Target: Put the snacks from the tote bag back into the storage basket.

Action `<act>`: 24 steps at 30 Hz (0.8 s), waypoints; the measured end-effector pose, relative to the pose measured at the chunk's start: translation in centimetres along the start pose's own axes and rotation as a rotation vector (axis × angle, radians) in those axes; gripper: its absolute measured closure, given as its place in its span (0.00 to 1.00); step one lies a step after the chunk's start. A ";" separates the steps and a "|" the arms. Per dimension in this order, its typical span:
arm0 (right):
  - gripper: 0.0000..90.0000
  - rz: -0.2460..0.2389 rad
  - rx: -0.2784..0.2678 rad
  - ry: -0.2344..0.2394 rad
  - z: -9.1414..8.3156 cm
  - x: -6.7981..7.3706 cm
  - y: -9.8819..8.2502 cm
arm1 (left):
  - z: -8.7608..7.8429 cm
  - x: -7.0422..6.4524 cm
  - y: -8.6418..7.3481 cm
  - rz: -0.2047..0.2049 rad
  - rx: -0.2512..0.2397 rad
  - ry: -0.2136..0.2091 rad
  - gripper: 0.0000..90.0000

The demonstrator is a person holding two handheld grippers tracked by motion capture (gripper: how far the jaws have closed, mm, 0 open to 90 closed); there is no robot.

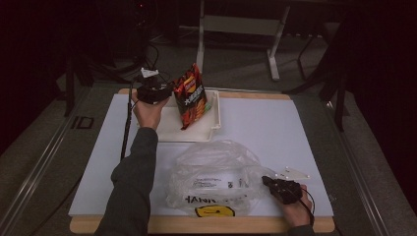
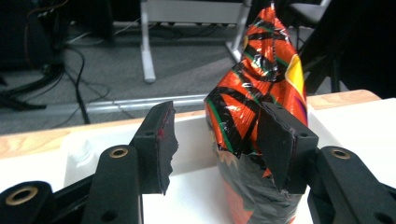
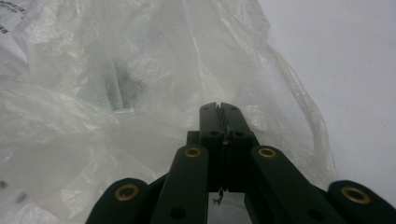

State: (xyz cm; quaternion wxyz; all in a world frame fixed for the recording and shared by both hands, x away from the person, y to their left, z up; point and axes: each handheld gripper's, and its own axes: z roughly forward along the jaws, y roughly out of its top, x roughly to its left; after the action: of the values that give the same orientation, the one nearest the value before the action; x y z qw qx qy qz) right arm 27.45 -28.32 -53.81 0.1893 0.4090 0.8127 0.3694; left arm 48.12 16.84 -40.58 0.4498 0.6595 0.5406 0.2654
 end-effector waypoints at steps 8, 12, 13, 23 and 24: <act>0.98 0.000 0.000 -0.002 0.0 0.0 0.0 | -0.2 -0.8 0.1 0.039 -0.033 -0.034 0.49; 0.98 0.000 0.000 -0.002 0.0 0.0 0.0 | -0.3 -0.7 0.2 0.031 -0.041 -0.029 0.48; 0.98 0.000 0.000 -0.001 0.0 0.0 0.0 | -0.4 -0.6 0.2 0.028 -0.046 -0.032 0.48; 0.98 0.000 0.000 -0.002 0.0 0.0 0.0 | -1.3 -1.8 0.3 0.078 -0.115 -0.071 0.50; 0.98 0.000 0.000 -0.002 0.0 0.0 0.0 | -1.3 -1.8 0.3 0.078 -0.115 -0.071 0.53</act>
State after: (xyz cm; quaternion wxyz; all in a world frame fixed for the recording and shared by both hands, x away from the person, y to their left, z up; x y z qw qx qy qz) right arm 27.43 -28.29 -53.81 0.1904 0.4093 0.8124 0.3691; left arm 46.65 15.52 -39.52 0.4952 0.6623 0.4818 0.2898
